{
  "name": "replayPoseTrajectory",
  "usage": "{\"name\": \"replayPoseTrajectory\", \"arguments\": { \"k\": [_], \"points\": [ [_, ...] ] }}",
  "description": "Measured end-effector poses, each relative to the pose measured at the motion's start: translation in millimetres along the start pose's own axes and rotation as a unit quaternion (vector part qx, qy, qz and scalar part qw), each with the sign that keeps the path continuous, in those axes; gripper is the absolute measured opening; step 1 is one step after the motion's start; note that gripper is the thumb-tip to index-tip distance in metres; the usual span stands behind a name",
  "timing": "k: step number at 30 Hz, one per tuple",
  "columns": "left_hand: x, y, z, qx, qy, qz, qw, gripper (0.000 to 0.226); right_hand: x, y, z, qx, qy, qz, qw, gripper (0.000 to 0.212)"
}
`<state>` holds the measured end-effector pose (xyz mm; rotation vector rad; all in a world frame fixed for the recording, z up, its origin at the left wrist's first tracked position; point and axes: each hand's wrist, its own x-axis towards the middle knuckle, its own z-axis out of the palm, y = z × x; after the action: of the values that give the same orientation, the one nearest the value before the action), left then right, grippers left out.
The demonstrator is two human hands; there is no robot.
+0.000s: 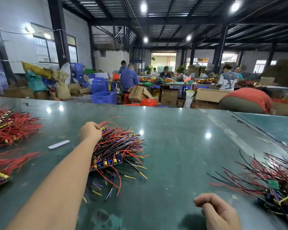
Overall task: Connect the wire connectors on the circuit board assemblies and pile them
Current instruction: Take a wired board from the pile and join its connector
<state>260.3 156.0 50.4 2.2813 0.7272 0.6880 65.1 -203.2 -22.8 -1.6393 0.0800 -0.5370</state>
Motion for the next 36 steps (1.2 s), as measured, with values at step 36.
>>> {"name": "replayPoseTrajectory", "arguments": {
  "k": [36],
  "points": [
    [-319,24,-46,-0.505,-0.414,-0.018,0.757,0.027,-31,-29,3,0.036,-0.256,-0.052,0.965,0.019]
  ]
}}
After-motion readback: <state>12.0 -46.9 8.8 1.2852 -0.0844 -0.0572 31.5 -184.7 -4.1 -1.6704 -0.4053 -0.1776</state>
